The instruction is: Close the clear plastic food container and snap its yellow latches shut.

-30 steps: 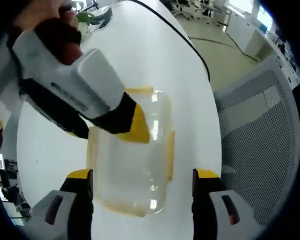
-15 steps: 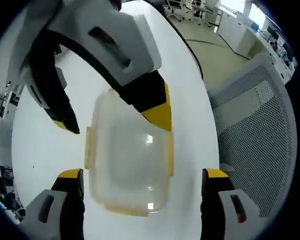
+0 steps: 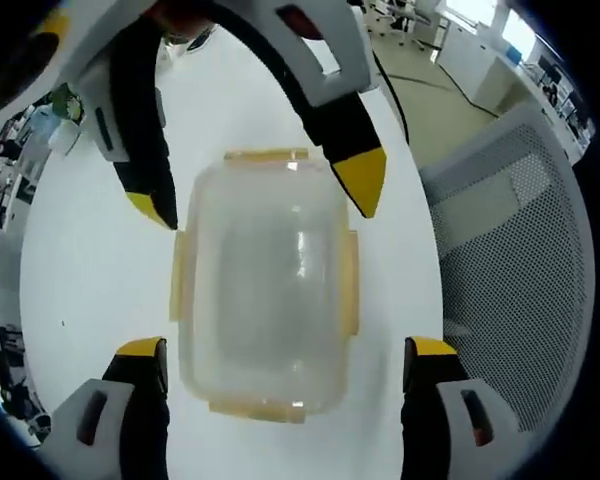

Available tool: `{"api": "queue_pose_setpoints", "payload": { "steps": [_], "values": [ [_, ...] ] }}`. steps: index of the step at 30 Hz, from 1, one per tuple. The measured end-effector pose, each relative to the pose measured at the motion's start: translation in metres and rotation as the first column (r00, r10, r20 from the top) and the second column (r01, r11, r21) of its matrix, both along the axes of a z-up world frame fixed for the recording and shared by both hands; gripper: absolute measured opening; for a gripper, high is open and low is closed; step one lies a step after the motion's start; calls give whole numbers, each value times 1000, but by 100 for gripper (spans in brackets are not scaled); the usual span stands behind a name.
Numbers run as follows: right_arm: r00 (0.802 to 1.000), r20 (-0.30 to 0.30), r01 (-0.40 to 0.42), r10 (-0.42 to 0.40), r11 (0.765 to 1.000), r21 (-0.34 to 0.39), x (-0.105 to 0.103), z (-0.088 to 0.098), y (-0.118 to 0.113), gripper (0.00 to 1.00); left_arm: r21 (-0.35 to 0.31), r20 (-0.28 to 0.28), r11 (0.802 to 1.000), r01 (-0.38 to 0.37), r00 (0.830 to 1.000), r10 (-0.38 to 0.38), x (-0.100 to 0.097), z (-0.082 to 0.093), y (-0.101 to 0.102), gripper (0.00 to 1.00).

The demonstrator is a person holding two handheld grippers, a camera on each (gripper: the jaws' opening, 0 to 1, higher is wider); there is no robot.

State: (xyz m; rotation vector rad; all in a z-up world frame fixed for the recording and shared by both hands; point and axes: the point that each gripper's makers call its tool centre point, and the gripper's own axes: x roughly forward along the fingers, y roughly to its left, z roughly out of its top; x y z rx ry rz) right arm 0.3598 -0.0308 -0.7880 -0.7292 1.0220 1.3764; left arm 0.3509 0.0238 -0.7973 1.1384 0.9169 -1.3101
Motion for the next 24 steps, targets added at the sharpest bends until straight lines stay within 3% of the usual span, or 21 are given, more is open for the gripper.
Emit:
{"api": "queue_pose_setpoints", "payload": {
  "steps": [24],
  "values": [
    [998, 56, -18, 19, 999, -28, -3, -21, -9, 80, 28, 1, 1000, 9, 1000, -9, 12, -23, 4, 92]
  ]
}}
